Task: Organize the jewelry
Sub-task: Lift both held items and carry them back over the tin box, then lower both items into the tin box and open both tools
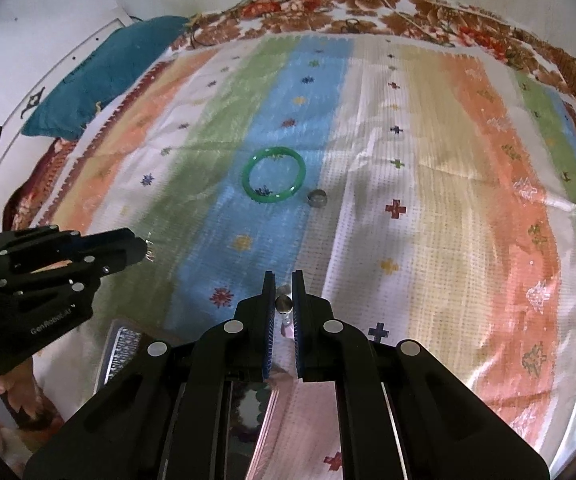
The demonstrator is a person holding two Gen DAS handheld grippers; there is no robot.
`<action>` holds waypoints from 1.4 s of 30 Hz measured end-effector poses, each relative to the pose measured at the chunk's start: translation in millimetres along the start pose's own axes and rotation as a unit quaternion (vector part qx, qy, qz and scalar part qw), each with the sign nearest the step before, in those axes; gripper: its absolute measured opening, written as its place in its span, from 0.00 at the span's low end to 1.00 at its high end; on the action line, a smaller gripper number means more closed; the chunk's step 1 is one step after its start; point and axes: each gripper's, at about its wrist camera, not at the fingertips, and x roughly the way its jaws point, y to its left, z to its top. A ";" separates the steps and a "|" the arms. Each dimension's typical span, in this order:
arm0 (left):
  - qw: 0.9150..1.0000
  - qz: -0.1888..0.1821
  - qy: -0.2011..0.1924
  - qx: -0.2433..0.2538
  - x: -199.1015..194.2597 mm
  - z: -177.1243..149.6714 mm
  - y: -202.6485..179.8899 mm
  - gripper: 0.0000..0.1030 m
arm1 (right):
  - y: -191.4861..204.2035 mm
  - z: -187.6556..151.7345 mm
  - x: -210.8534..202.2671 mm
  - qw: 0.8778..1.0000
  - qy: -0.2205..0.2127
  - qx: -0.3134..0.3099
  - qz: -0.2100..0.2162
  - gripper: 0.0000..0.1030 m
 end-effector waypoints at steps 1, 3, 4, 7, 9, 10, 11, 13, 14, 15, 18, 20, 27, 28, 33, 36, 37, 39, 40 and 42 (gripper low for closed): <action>1.000 -0.001 -0.001 0.001 -2.0 -1.2 -0.9 0.15 | 1.0 0.0 -2.7 1.000 -0.003 -0.001 0.000 0.09; 1.000 0.000 -0.005 0.004 -6.9 -4.1 -2.7 0.15 | 5.1 0.6 -9.1 1.000 -0.010 -0.003 0.002 0.09; 1.000 -0.001 -0.007 0.004 -9.9 -5.9 -3.7 0.15 | 6.7 0.2 -11.7 1.000 -0.013 -0.004 0.001 0.09; 1.000 -0.008 -0.012 0.000 -16.7 -9.5 -4.6 0.15 | 11.4 0.5 -20.2 1.000 -0.024 -0.003 0.005 0.09; 1.000 -0.012 -0.017 -0.003 -21.9 -11.6 -4.4 0.15 | 14.0 0.8 -26.5 0.999 -0.032 -0.001 0.012 0.09; 1.000 -0.014 -0.022 -0.004 -25.8 -12.6 -5.0 0.15 | 14.9 0.4 -29.2 0.999 -0.035 0.000 0.014 0.09; 1.000 -0.016 -0.024 -0.005 -27.9 -13.3 -5.5 0.15 | 16.4 -0.1 -32.7 0.999 -0.038 0.000 0.016 0.09; 0.999 -0.019 -0.028 -0.006 -32.0 -15.1 -6.8 0.15 | 19.4 -1.3 -38.3 0.999 -0.045 -0.001 0.017 0.09; 0.999 -0.021 -0.030 -0.005 -34.5 -16.8 -8.2 0.15 | 21.1 -2.3 -41.8 0.999 -0.048 -0.002 0.018 0.09; 0.999 -0.022 -0.031 -0.004 -36.3 -17.9 -8.9 0.15 | 22.4 -3.1 -44.5 0.999 -0.051 -0.004 0.020 0.09; 0.999 -0.024 -0.034 -0.004 -39.9 -20.6 -9.6 0.15 | 25.8 -6.9 -50.8 0.998 -0.054 -0.009 0.023 0.09; 0.999 -0.025 -0.036 -0.003 -42.3 -22.2 -10.0 0.15 | 26.9 -9.4 -53.8 0.998 -0.057 -0.011 0.023 0.09; 0.999 -0.028 -0.039 0.001 -49.5 -31.0 -12.1 0.15 | 32.4 -21.7 -66.4 0.997 -0.064 -0.019 0.024 0.09; 0.999 -0.029 -0.040 0.001 -50.5 -31.9 -12.2 0.15 | 33.9 -23.7 -68.7 0.997 -0.064 -0.022 0.027 0.09; 0.999 -0.028 -0.044 -0.002 -55.0 -37.3 -12.5 0.15 | 39.7 -31.7 -75.9 0.997 -0.067 -0.027 0.032 0.09; 0.999 -0.030 -0.043 -0.001 -56.5 -39.4 -13.1 0.15 | 43.2 -37.1 -76.9 0.997 -0.065 -0.031 0.032 0.09; 0.999 -0.030 -0.043 0.000 -56.5 -40.0 -13.3 0.15 | 44.0 -38.0 -77.0 0.997 -0.064 -0.032 0.033 0.09; 0.999 -0.034 -0.042 0.003 -57.3 -42.5 -15.1 0.15 | 45.4 -39.7 -76.4 0.997 -0.061 -0.033 0.035 0.09; 0.999 -0.035 -0.042 0.003 -57.6 -43.5 -15.7 0.15 | 45.9 -40.6 -76.3 0.997 -0.060 -0.034 0.035 0.09; 0.999 -0.033 -0.042 0.002 -57.8 -44.3 -16.1 0.15 | 46.1 -41.2 -75.2 0.997 -0.057 -0.034 0.037 0.09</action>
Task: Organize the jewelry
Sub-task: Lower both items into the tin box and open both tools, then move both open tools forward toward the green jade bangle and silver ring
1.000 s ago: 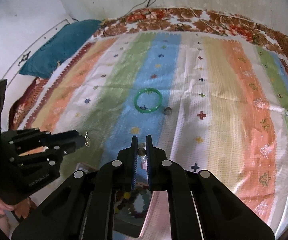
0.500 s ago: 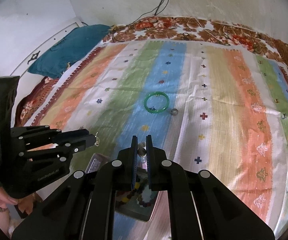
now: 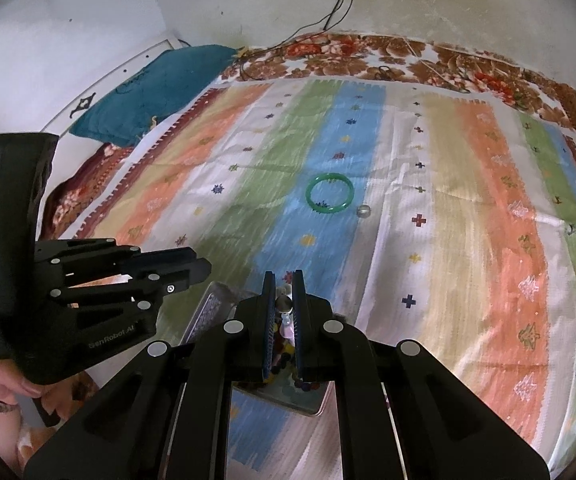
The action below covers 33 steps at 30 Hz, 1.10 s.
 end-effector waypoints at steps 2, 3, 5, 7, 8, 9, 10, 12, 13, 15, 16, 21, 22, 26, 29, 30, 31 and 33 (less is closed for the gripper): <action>1.000 0.002 0.000 -0.002 0.6 0.1 0.6 0.15 | -1.4 -0.6 2.5 1.000 0.007 0.005 0.005 0.09; 1.000 0.005 0.000 -0.004 1.0 0.1 1.5 0.15 | -3.4 -1.0 4.1 1.000 0.010 0.011 0.008 0.09; 1.000 0.010 0.000 -0.007 2.1 0.1 3.0 0.20 | -5.1 -1.8 6.6 1.000 0.017 0.017 0.007 0.09; 1.000 0.014 0.003 -0.010 4.0 -0.2 5.3 0.23 | -7.7 -2.4 9.1 1.000 0.020 0.019 0.002 0.10; 1.000 0.017 0.004 -0.012 5.1 -0.3 7.2 0.23 | -9.1 -2.7 10.2 1.000 0.022 0.021 0.001 0.17; 1.000 0.018 0.005 -0.014 5.9 -0.4 8.8 0.23 | -10.7 -3.2 11.1 0.999 0.023 0.024 0.000 0.24; 1.000 0.018 0.006 -0.016 6.4 -0.4 10.2 0.23 | -11.5 -3.8 11.2 0.999 0.022 0.024 -0.001 0.34; 1.000 0.019 0.006 -0.018 6.9 -0.3 11.8 0.24 | -12.4 -3.7 11.0 0.999 0.021 0.024 -0.002 0.35; 1.000 0.020 0.006 -0.018 7.0 -0.1 12.0 0.25 | -13.1 -3.7 11.2 0.999 0.021 0.026 -0.002 0.35; 1.000 0.019 0.005 -0.019 6.8 0.0 12.7 0.27 | -14.6 -3.6 12.6 0.999 0.022 0.027 -0.003 0.35; 1.000 0.021 0.001 -0.023 6.3 0.6 14.4 0.28 | -15.5 -3.5 14.4 0.999 0.024 0.028 -0.004 0.35; 0.998 0.013 -0.002 -0.064 10.6 4.4 33.5 0.33 | -19.7 -2.8 21.1 0.999 0.029 0.025 -0.017 0.39; 0.998 0.012 0.001 -0.069 12.8 4.6 36.2 0.33 | -21.2 -2.2 22.6 0.999 0.029 0.025 -0.021 0.40; 0.997 0.026 0.007 -0.068 22.8 6.1 37.5 0.38 | -26.0 0.1 27.5 0.999 0.028 0.023 -0.037 0.45; 0.998 0.037 0.009 -0.055 28.5 8.4 33.5 0.44 | -31.1 2.0 32.1 0.998 0.028 0.026 -0.044 0.47; 0.998 0.040 0.009 -0.052 30.0 9.5 33.0 0.44 | -32.9 2.3 33.9 0.998 0.029 0.027 -0.046 0.47; 0.998 0.042 0.009 -0.051 31.5 11.0 32.7 0.45 | -35.3 2.9 36.2 0.998 0.030 0.028 -0.049 0.48; 0.997 0.045 0.006 -0.056 34.3 14.4 33.0 0.47 | -40.9 4.3 41.8 0.997 0.034 0.031 -0.055 0.48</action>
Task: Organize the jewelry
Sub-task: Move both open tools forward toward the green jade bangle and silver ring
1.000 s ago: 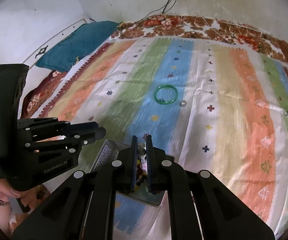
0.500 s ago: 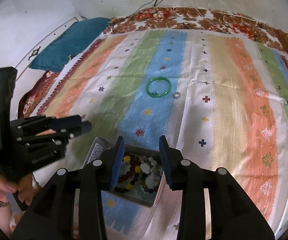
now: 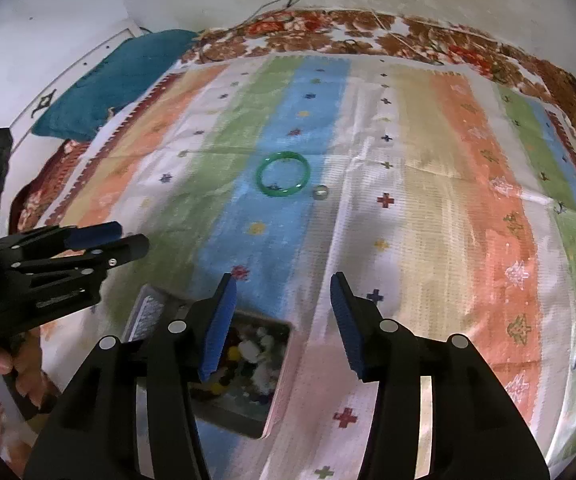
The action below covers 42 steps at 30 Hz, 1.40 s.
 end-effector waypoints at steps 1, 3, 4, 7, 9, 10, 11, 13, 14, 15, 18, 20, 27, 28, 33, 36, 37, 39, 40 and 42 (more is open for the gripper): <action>1.000 0.001 -0.001 -0.002 1.8 2.1 -0.4 0.49 | -1.3 0.6 2.4 1.000 0.001 0.000 -0.004 0.49; 1.000 0.000 -0.004 -0.003 6.5 6.7 -0.9 0.53 | -2.0 2.4 8.0 0.999 0.001 -0.011 -0.032 0.50; 1.000 0.000 -0.003 -0.005 9.8 8.6 -0.3 0.54 | -2.4 2.6 9.7 0.999 0.000 -0.015 -0.039 0.51; 1.000 -0.007 0.005 -0.016 20.3 12.4 5.1 0.54 | -2.9 4.7 15.7 0.999 -0.001 -0.014 -0.037 0.56; 1.000 -0.004 0.009 -0.017 24.3 13.4 6.5 0.54 | -2.9 7.6 18.7 0.999 -0.008 -0.014 -0.046 0.56; 1.000 0.007 0.005 -0.007 25.1 14.0 5.0 0.54 | -3.4 9.5 19.9 0.999 -0.010 -0.012 -0.051 0.56; 1.000 0.014 0.001 0.000 25.3 14.4 3.7 0.55 | -4.0 11.3 20.8 0.998 -0.011 -0.009 -0.053 0.57; 1.000 0.019 -0.005 0.008 25.2 17.0 2.0 0.60 | -4.6 13.4 21.6 0.999 -0.012 -0.004 -0.048 0.57; 1.000 0.018 -0.007 0.009 25.5 20.1 1.8 0.61 | -4.2 14.4 22.6 0.999 -0.012 -0.003 -0.046 0.57; 1.000 0.018 -0.009 0.009 26.1 22.5 1.8 0.61 | -3.7 15.0 23.8 0.999 -0.011 -0.004 -0.045 0.57; 1.000 0.022 -0.011 0.014 31.6 29.3 1.5 0.65 | -2.3 17.6 33.8 0.999 -0.003 -0.015 -0.047 0.60; 1.000 0.023 -0.009 0.014 36.9 32.2 2.4 0.65 | -2.6 18.9 39.2 0.999 0.001 -0.017 -0.048 0.60; 1.000 0.021 -0.017 -0.006 47.2 36.5 13.7 0.65 | -5.7 25.5 56.9 0.998 0.016 -0.032 -0.052 0.62; 1.000 0.019 -0.015 -0.010 49.7 38.3 16.7 0.65 | -5.9 26.5 58.4 0.998 0.017 -0.032 -0.049 0.63; 1.000 0.021 -0.010 -0.009 61.9 41.8 19.0 0.65 | -8.5 32.9 64.9 0.998 0.011 -0.033 -0.046 0.62; 1.000 0.017 -0.005 -0.009 67.1 42.4 18.9 0.65 | -9.8 34.4 70.8 0.998 0.014 -0.036 -0.044 0.63; 1.000 0.015 -0.004 -0.010 68.7 43.4 18.8 0.65 | -10.6 35.6 72.9 0.998 0.015 -0.037 -0.043 0.63; 1.000 0.012 -0.004 -0.008 70.3 45.4 18.4 0.65 | -12.5 38.4 75.2 0.998 0.014 -0.037 -0.040 0.63; 1.000 0.011 -0.005 -0.007 71.2 47.4 18.3 0.65 | -12.9 39.9 76.0 0.999 0.012 -0.038 -0.036 0.63; 1.000 0.010 -0.005 -0.005 74.4 50.2 18.4 0.65 | -12.9 43.0 79.6 0.998 0.014 -0.045 -0.036 0.63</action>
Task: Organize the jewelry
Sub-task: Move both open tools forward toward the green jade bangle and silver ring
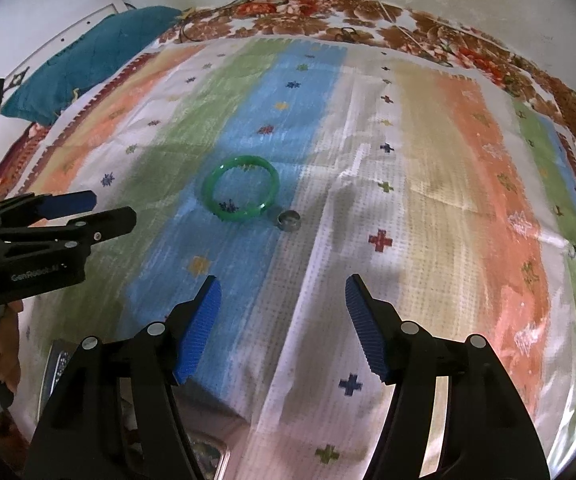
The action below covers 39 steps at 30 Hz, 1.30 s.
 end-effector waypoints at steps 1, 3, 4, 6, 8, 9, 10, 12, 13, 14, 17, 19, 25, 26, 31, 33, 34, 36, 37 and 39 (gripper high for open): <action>1.000 -0.002 0.002 -0.001 2.6 1.0 0.6 0.66 | 0.1 0.6 1.7 1.000 0.000 -0.002 -0.002 0.63; 1.000 -0.005 0.008 0.000 8.7 1.0 1.2 0.66 | -0.3 1.8 5.7 1.000 0.002 -0.006 0.000 0.63; 1.000 -0.005 0.011 0.002 11.2 0.9 1.2 0.66 | -1.0 2.7 9.0 1.000 0.003 -0.006 0.002 0.63; 1.000 -0.009 0.019 0.003 16.6 0.4 3.1 0.66 | -1.6 4.4 13.2 1.000 0.009 -0.005 0.004 0.63; 1.000 -0.013 0.021 0.000 19.4 1.7 5.0 0.66 | -0.9 6.8 13.7 1.000 0.008 -0.007 0.010 0.63; 1.000 -0.014 0.022 0.000 20.8 2.8 5.4 0.66 | 0.2 8.6 14.0 1.000 0.006 -0.010 0.011 0.63; 1.000 -0.014 0.021 0.001 21.8 3.6 5.2 0.66 | 1.8 10.9 14.9 1.000 0.004 -0.014 0.011 0.63; 1.000 -0.011 0.021 0.006 24.9 5.9 4.9 0.66 | 3.2 12.5 17.3 1.000 0.005 -0.018 0.010 0.63; 1.000 -0.010 0.021 0.008 26.7 6.8 4.9 0.66 | 2.9 13.2 19.5 1.000 0.006 -0.020 0.011 0.63; 1.000 -0.011 0.021 0.008 28.2 7.5 5.1 0.66 | 1.7 13.6 22.5 1.000 0.008 -0.020 0.012 0.63; 1.000 -0.016 0.025 0.008 35.6 12.3 5.8 0.66 | -1.5 13.9 29.4 1.000 0.013 -0.019 0.009 0.63; 1.000 -0.015 0.024 0.010 39.5 16.9 5.1 0.66 | -3.0 15.0 33.6 1.000 0.017 -0.018 0.010 0.63; 0.999 -0.014 0.020 0.032 48.4 27.0 -7.3 0.66 | -2.7 18.6 44.1 0.999 0.021 -0.025 0.011 0.63; 0.999 -0.014 0.020 0.035 50.7 28.4 -8.4 0.66 | -2.8 18.9 45.9 0.999 0.022 -0.026 0.011 0.63; 0.999 -0.022 0.031 0.033 62.1 34.8 -5.1 0.66 | -7.9 21.5 56.8 0.999 0.031 -0.026 0.012 0.63; 0.999 -0.022 0.032 0.032 66.8 38.1 -4.0 0.66 | -9.8 22.4 60.5 0.999 0.033 -0.025 0.012 0.63; 0.999 -0.023 0.031 0.032 68.6 38.9 -4.4 0.66 | -10.9 23.0 64.0 0.999 0.035 -0.025 0.013 0.63; 0.999 -0.026 0.034 0.034 73.3 41.3 -5.8 0.66 | -11.9 23.3 68.4 0.999 0.038 -0.026 0.013 0.63; 0.999 -0.026 0.033 0.035 75.7 42.6 -6.7 0.66 | -12.8 23.8 71.2 0.999 0.039 -0.027 0.013 0.63; 0.999 -0.025 0.034 0.035 79.5 44.4 -7.4 0.66 | -12.9 24.0 75.6 0.999 0.042 -0.031 0.014 0.63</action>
